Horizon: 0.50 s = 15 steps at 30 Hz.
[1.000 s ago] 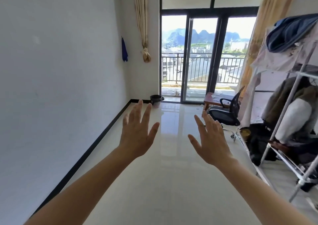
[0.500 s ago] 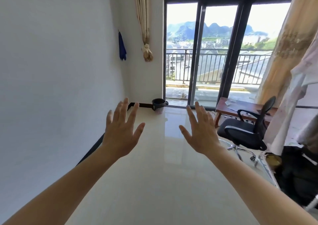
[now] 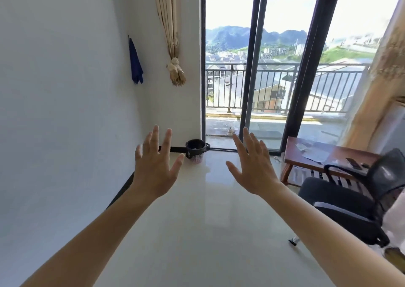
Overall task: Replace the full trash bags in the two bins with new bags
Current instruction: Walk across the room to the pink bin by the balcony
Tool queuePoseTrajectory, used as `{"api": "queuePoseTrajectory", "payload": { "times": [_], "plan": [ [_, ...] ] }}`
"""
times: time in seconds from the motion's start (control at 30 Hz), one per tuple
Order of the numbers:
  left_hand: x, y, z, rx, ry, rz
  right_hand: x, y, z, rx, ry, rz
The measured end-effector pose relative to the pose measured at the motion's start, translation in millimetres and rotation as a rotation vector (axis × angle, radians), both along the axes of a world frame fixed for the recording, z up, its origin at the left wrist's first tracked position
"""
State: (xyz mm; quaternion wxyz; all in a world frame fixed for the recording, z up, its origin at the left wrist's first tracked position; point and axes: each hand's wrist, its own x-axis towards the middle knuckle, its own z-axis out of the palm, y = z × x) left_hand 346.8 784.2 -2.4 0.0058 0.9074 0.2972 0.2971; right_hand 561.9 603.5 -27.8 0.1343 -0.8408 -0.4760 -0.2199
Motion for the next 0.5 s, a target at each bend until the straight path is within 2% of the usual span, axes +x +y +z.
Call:
{"api": "queuePoseTrajectory", "payload": {
  "times": [0.27,0.5],
  "plan": [
    [216.6,168.5,-38.3,0.008,0.070,-0.037,203.9,167.4,-36.1,0.061,0.065,-0.010],
    [373.7,335.8,-9.9,0.090,0.130,0.008,381.1,336.1,-13.4,0.039,0.083,0.004]
  ]
}}
